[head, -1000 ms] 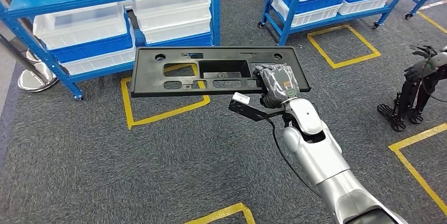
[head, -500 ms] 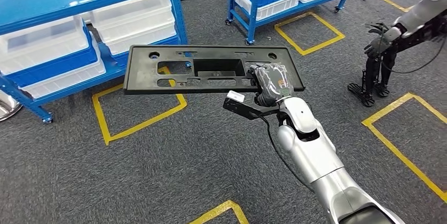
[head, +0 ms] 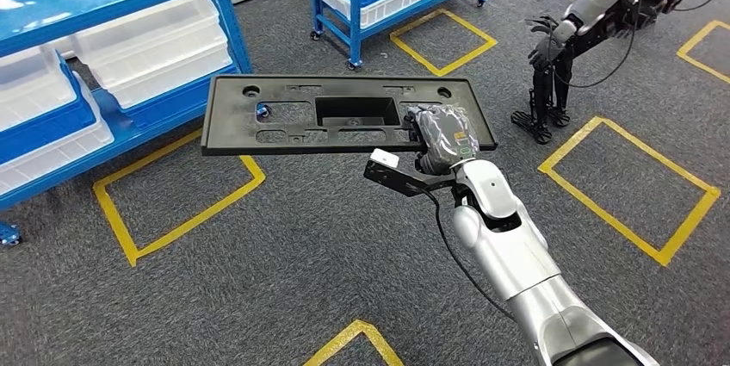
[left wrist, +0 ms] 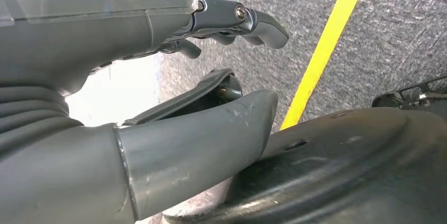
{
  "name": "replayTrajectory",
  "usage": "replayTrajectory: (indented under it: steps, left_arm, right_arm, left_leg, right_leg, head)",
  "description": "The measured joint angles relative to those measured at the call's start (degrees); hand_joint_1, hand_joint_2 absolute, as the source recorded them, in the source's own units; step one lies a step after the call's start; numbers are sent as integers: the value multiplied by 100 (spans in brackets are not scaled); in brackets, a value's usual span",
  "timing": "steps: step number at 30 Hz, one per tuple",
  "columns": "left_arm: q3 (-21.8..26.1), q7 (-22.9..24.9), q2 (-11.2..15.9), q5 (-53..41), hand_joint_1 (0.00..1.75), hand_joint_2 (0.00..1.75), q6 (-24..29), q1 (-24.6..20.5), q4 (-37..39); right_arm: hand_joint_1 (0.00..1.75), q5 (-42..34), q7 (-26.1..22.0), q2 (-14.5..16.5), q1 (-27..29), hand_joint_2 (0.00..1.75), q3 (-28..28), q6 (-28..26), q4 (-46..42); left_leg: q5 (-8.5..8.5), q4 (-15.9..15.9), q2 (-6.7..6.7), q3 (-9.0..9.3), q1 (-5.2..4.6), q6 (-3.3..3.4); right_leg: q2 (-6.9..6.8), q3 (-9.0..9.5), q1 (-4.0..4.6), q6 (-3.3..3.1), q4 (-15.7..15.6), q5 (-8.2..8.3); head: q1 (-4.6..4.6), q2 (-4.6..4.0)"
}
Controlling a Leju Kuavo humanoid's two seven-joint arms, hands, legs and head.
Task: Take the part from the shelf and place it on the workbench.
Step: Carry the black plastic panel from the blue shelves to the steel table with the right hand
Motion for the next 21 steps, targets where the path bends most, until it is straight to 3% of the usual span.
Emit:
replayTrajectory:
  steps: [2, 3, 5, 7, 9, 11, 12, 13, 14, 16, 18, 20, 21]
  left_arm:
    - [5, 0, 4, 0, 0, 175, 2, -6, 0]
    - [7, 0, 9, 0, 0, 175, 3, -9, -1]
    - [10, 0, 17, 0, 0, 175, 4, -14, -2]
    - [13, -4, 23, 1, 0, 175, 5, -25, -2]
    - [15, -9, 21, 1, 0, 175, 5, -35, -2]
    - [20, -8, 16, 0, 0, 175, 4, -28, -1]
    - [22, -8, 16, 1, 0, 175, 4, -20, 0]
    - [25, -9, 16, 4, 0, 175, 4, -14, 0]
    - [28, -14, 16, 13, 0, 175, 4, -11, 0]
    - [38, -30, 14, 37, 0, 175, 3, -13, 2]
    - [46, -46, 8, 58, 0, 175, 1, -24, 7]
    - [57, -57, 0, 89, 0, 175, 2, -35, 9]
    - [65, -61, -4, 102, 0, 175, 7, -40, 9]
  right_arm:
    - [175, 0, -1, 3, -18, 175, 0, 0, -2]
    - [175, 0, -1, 5, -22, 175, 0, 0, -3]
    - [175, 0, -1, 8, -21, 175, 0, 0, -5]
    - [175, 0, 0, 11, -26, 175, 0, 0, -5]
    - [175, 0, -1, 25, -31, 175, 0, 0, -4]
    - [175, 0, -2, 36, -21, 175, 0, 1, 1]
    - [175, 0, -1, 36, -15, 175, 0, 2, 8]
    - [175, 0, 4, 42, -16, 175, 1, 4, 19]
    - [175, 0, 19, 58, -29, 175, 2, 6, 39]
    - [175, -3, 86, 129, -96, 175, 19, 5, 94]
    - [175, -35, 146, 196, -170, 175, 50, 2, 144]
    - [175, -109, 150, 194, -192, 175, 67, 5, 160]
    - [175, -149, 139, 171, -190, 175, 69, 9, 160]
  left_leg:
    - [-35, 16, 89, 16, -37, -49]
    - [-47, 17, 130, 25, -58, -74]
    - [-67, 5, 209, 46, -75, -126]
    - [-198, 133, 83, 9, -59, -183]
    - [-537, 695, -173, -231, -42, -223]
    - [-838, 1457, -275, -590, -42, -237]
    - [-851, 1653, -286, -697, -42, -236]
    - [-742, 1617, -295, -702, -39, -232]
    - [-536, 1347, -320, -599, -33, -225]
    - [-145, 572, -533, -287, -2, -208]
    - [-30, 179, -731, -128, 18, -181]
    - [-20, 143, -697, -113, 13, -131]
    - [5, 115, -636, -104, 16, -91]
  right_leg:
    - [-186, 327, 46, -64, -613, 171]
    - [-221, 369, 69, -97, -713, 170]
    - [-97, 360, 73, -163, -726, 186]
    - [6, 371, 40, -236, -763, 217]
    - [109, 377, 21, -296, -784, 239]
    - [239, 370, 34, -318, -778, 243]
    - [316, 368, 40, -320, -771, 243]
    - [392, 368, 42, -320, -759, 243]
    - [472, 367, 40, -316, -744, 240]
    - [632, 341, 38, -289, -696, 231]
    - [771, 277, 32, -230, -659, 244]
    - [892, 232, 22, -149, -675, 288]
    - [867, 221, 21, -115, -670, 285]
  head:
    - [-2, 0]
    - [-3, 0]
    - [-3, 1]
    - [-4, 1]
    - [-4, -1]
    - [-4, 0]
    - [-4, 0]
    - [-3, 0]
    - [-3, 0]
    - [-3, -1]
    - [-2, 0]
    - [-3, 1]
    - [-2, 0]
